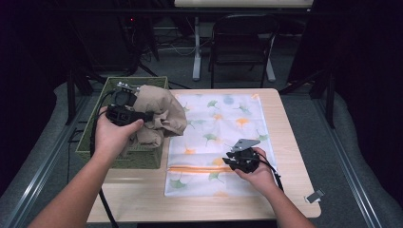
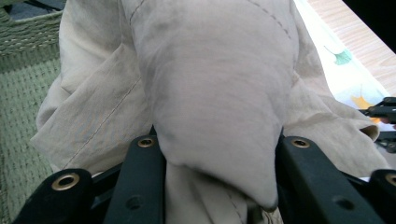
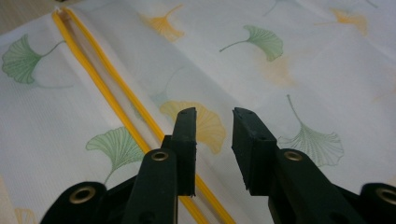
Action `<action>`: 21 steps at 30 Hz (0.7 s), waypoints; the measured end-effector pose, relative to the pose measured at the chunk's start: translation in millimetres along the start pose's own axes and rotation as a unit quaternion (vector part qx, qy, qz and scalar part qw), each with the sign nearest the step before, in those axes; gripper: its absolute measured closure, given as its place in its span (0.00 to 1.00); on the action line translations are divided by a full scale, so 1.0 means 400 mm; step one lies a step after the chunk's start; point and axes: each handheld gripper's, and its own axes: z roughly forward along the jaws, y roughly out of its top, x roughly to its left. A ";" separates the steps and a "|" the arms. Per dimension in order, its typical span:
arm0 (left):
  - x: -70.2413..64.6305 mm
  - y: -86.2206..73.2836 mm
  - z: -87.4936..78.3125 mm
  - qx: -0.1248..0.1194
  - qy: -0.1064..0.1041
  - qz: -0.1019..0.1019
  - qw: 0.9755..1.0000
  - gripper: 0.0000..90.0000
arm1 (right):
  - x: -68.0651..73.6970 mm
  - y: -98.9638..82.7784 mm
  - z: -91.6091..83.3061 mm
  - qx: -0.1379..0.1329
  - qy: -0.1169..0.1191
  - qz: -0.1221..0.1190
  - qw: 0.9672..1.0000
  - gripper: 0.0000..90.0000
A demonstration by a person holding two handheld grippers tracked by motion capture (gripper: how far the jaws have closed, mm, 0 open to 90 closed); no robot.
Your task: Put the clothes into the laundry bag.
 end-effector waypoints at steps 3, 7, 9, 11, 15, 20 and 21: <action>-0.005 -0.002 0.001 0.001 -0.003 0.003 1.000 0.72 | 0.003 -0.004 0.006 0.000 0.006 0.001 1.000 0.76; -0.019 -0.009 0.004 0.002 -0.008 0.009 1.000 0.72 | 0.012 -0.009 0.017 0.004 0.010 -0.005 1.000 0.76; -0.030 -0.014 0.007 0.004 -0.012 0.015 1.000 0.72 | 0.014 -0.014 0.021 0.012 0.012 -0.009 1.000 0.76; -0.033 -0.015 0.008 0.005 -0.014 0.016 1.000 0.72 | 0.014 -0.017 0.023 0.015 0.016 -0.011 1.000 0.76; -0.047 -0.022 0.014 0.005 -0.023 0.021 1.000 0.72 | 0.015 -0.024 0.028 0.013 0.023 -0.012 1.000 0.76; -0.059 -0.029 0.025 0.009 -0.028 0.024 0.999 0.72 | 0.012 -0.031 0.034 0.023 0.029 -0.012 0.999 0.73; -0.061 -0.030 0.027 0.010 -0.029 0.025 0.999 0.72 | 0.012 -0.032 0.037 0.023 0.032 -0.011 0.999 0.73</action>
